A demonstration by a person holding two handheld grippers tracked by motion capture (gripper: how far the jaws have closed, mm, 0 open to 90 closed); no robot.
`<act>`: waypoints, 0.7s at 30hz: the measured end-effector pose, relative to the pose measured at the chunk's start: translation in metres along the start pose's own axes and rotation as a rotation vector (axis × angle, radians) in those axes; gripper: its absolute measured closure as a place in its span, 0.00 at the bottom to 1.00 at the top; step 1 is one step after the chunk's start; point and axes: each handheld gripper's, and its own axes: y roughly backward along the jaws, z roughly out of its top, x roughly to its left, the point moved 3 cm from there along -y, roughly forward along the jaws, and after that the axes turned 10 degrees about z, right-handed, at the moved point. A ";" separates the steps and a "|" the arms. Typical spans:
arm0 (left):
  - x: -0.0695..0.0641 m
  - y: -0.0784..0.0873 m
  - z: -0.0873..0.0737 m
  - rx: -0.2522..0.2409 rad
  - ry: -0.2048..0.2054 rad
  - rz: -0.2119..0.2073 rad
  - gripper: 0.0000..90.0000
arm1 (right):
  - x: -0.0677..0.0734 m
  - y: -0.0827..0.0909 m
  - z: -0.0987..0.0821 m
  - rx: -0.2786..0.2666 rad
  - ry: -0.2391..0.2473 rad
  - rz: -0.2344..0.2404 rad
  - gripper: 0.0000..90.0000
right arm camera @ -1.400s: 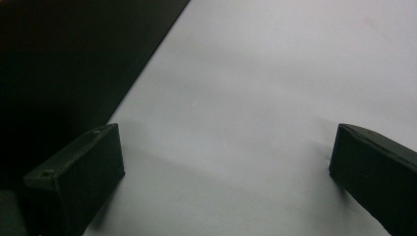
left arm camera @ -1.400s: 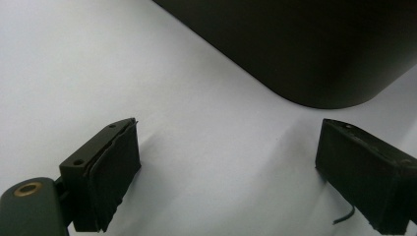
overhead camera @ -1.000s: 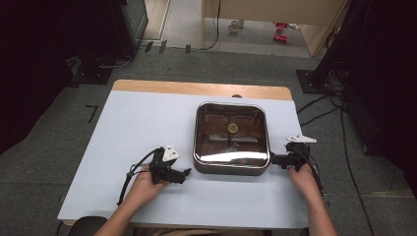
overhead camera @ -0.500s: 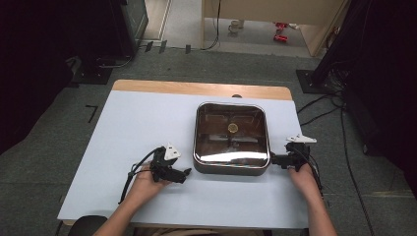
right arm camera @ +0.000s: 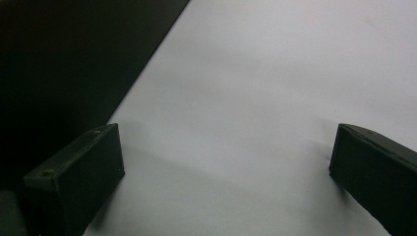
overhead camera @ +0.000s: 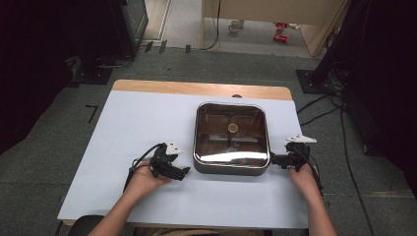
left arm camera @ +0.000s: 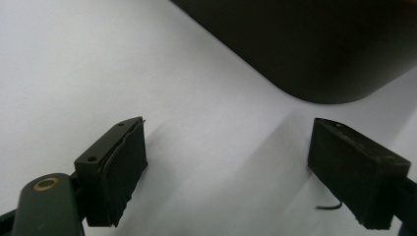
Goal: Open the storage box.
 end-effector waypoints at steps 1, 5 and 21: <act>0.002 0.000 0.001 0.005 0.006 -0.006 0.16 | 0.000 0.000 0.000 0.000 0.000 0.000 0.00; 0.009 0.004 0.005 0.017 0.028 -0.025 0.17 | 0.000 0.000 0.000 0.000 0.000 0.000 0.00; 0.028 0.030 0.027 -0.014 0.012 -0.065 0.28 | 0.000 0.000 0.000 0.000 0.000 0.000 0.00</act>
